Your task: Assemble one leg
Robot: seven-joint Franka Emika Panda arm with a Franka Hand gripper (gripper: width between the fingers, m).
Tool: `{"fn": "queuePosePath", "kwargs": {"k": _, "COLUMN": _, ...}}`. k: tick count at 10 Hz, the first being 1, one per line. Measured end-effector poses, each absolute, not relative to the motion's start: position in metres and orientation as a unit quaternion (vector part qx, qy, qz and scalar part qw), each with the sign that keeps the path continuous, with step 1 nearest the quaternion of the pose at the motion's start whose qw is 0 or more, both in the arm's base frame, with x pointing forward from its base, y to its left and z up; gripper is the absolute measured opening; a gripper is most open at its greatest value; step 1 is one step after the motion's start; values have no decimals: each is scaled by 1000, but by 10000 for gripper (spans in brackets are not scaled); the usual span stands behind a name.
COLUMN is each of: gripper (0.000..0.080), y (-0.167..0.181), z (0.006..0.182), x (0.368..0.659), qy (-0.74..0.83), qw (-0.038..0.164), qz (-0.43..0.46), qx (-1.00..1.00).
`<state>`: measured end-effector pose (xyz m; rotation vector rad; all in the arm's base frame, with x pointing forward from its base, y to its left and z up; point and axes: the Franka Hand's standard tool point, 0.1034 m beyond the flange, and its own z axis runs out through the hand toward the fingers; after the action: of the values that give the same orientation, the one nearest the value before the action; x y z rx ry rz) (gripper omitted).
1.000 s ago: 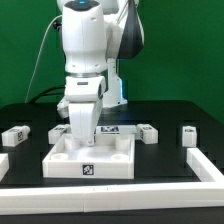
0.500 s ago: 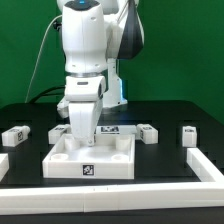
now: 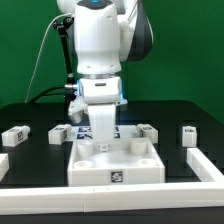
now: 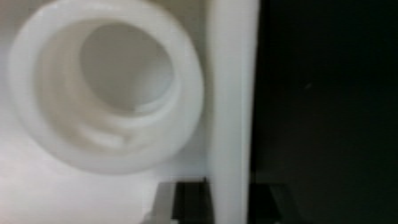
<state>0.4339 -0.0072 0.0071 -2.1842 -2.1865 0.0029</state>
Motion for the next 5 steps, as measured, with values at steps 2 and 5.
{"fn": "queuePosePath", "kwargs": {"k": 2, "gripper": 64, "y": -9, "z": 7, "x": 434, "qy": -706, "qw": 25, "qz": 1, "qx": -708}}
{"fn": "queuePosePath", "kwargs": {"k": 5, "gripper": 64, "y": -8, "z": 7, "x": 434, "qy": -707, "qw": 26, "qz": 0, "qx": -707}}
